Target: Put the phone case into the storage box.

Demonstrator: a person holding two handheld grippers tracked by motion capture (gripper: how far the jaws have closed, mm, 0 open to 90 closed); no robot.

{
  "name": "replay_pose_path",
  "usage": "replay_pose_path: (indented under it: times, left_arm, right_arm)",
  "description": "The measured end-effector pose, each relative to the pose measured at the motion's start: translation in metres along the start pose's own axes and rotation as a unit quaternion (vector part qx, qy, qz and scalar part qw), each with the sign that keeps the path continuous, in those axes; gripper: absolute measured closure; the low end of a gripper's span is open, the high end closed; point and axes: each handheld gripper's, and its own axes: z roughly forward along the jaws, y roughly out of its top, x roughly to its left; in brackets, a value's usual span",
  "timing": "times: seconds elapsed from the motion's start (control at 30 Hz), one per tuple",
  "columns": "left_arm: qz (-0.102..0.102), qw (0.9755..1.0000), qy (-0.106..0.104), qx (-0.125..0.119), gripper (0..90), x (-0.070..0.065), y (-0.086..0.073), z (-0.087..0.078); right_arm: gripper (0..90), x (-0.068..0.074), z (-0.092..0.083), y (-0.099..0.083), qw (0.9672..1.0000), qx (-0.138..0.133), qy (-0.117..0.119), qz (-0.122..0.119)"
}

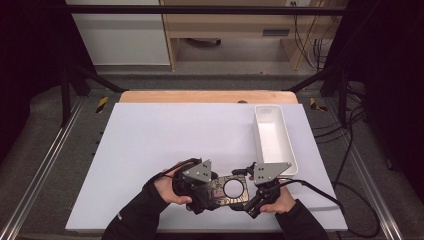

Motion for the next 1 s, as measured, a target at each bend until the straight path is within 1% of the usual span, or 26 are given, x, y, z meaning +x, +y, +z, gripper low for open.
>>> replay_pose_path:
  times: [0.2, 0.53, 0.7, 0.83, 0.9, 1.0]
  left_arm:
    - [0.003, 1.0000, 0.000, 0.002, 11.7, -0.0005, -0.0006, 0.0009]
    - [0.008, 1.0000, -0.003, 0.004, 11.7, 0.0006, -0.0020, 0.0005]
    - [0.009, 0.9999, -0.005, 0.005, 11.7, 0.0010, -0.0035, 0.0010]
    - [0.014, 0.9998, -0.005, 0.014, 11.7, 0.0010, -0.0042, 0.0019]
    - [0.014, 0.9998, -0.005, 0.013, 11.8, 0.0009, -0.0049, 0.0024]
    - [0.015, 0.9998, -0.007, 0.013, 11.8, 0.0016, -0.0058, 0.0023]
  right_arm:
    - [4.4, -0.0001, 0.0004, -0.0007, 1.0000, 0.001, 0.005, -0.002]
    - [5.2, 0.0006, 0.0010, -0.0016, 1.0000, -0.003, 0.005, -0.007]
    - [6.6, 0.0001, 0.0006, -0.0013, 0.9999, -0.007, 0.010, -0.006]
    - [7.8, -0.0013, 0.0009, -0.0016, 0.9998, -0.002, 0.019, -0.001]
    - [8.1, -0.0018, 0.0010, -0.0017, 0.9998, 0.000, 0.022, 0.001]
    - [8.7, -0.0011, 0.0007, -0.0017, 0.9997, -0.006, 0.021, -0.006]
